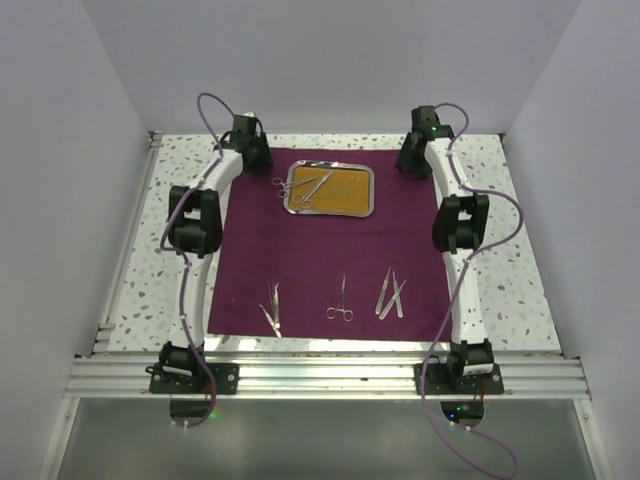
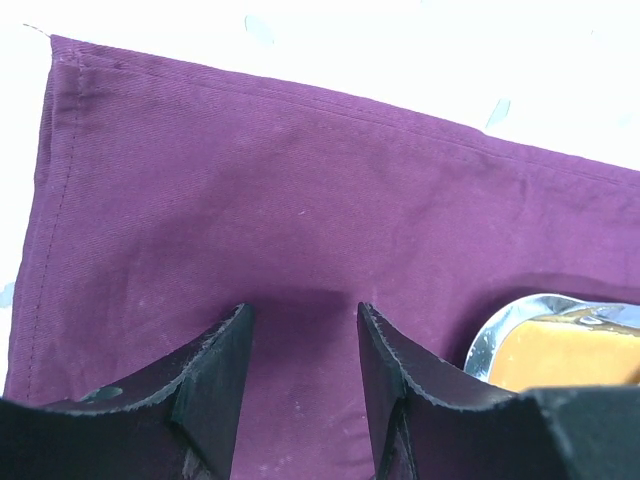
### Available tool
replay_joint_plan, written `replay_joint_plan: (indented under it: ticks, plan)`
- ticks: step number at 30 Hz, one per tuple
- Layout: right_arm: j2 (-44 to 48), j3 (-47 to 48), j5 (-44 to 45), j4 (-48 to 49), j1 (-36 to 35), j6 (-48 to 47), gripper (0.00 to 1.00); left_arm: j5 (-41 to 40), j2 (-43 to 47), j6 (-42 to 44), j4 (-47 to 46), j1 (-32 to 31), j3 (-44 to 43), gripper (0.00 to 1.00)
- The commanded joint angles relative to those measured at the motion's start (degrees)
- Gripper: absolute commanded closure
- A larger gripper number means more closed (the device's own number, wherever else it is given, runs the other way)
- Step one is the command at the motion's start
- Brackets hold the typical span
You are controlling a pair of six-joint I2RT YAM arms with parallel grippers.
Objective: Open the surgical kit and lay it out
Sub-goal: Smooth out the surgical kit at the center of the board.
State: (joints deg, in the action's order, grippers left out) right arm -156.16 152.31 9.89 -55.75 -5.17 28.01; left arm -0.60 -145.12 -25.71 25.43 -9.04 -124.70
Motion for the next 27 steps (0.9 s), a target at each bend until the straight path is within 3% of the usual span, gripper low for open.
replay_joint_plan:
  ticks: [1,8,14,19,27]
  plan:
    - [-2.24,-1.05,-4.43,4.94,0.42,0.65,0.37,0.34,-2.98,1.28,3.05,1.83,1.39,0.49]
    - [6.99,-4.04,-11.11,8.28,1.21,0.64,0.24,1.92,11.25,-0.21,-4.25,1.83,12.46,0.48]
    - [16.48,-6.58,-15.33,9.6,1.21,2.31,0.21,3.93,16.97,3.91,-4.16,0.86,10.72,0.45]
    - [27.91,-16.15,-17.54,8.99,1.21,2.93,0.21,11.31,16.19,4.45,-3.46,0.6,10.97,0.45]
    - [45.04,-36.63,-17.27,8.81,1.21,2.49,0.21,19.76,20.56,1.2,-10.04,0.95,26.94,0.47]
